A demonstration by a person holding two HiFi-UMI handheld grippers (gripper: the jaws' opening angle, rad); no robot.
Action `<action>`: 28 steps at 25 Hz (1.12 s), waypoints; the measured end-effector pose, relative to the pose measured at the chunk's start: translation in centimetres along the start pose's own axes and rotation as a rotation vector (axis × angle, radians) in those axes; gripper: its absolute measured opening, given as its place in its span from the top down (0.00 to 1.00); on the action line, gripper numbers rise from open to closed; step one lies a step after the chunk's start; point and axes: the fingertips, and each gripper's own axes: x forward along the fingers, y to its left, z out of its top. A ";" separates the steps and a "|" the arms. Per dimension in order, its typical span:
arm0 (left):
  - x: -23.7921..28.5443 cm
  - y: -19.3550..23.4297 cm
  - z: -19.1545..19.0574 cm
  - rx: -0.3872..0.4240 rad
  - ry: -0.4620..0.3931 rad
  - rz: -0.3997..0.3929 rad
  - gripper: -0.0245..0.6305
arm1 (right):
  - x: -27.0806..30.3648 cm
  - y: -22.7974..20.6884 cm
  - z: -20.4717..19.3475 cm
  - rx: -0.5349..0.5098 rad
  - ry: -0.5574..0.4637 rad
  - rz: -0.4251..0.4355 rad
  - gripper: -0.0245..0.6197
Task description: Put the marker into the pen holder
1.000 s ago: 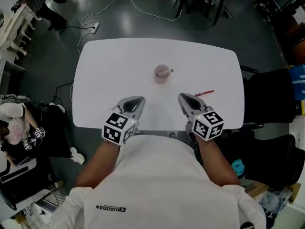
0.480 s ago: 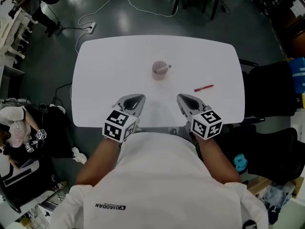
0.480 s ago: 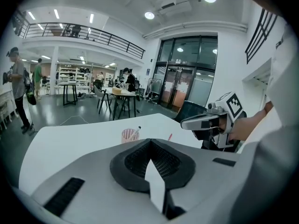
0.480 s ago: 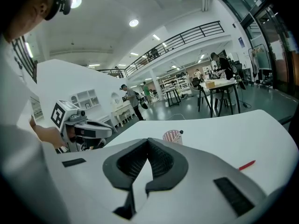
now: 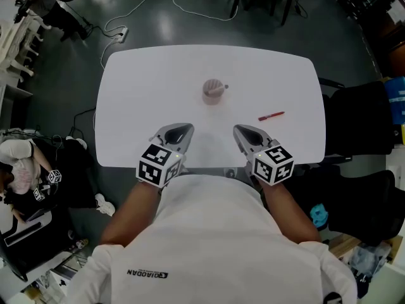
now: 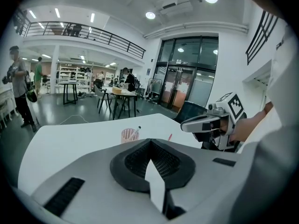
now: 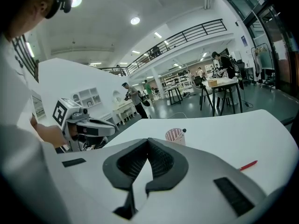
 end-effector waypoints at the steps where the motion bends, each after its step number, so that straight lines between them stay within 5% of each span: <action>1: 0.0 0.0 -0.1 0.005 0.004 0.002 0.92 | 0.1 0.1 -0.1 0.002 0.000 0.003 0.93; 9: 1.0 0.0 -0.7 -0.050 0.008 -0.035 0.92 | 0.5 -0.6 -0.7 0.034 0.002 -0.007 0.93; 20: 3.6 0.0 -2.7 -0.030 0.122 -0.030 0.92 | -0.2 -5.1 -2.7 0.114 0.036 -0.083 0.93; 28: 5.7 -0.4 -3.8 -0.046 0.176 -0.019 0.92 | -3.0 -18.0 -8.5 0.331 0.089 -0.340 0.93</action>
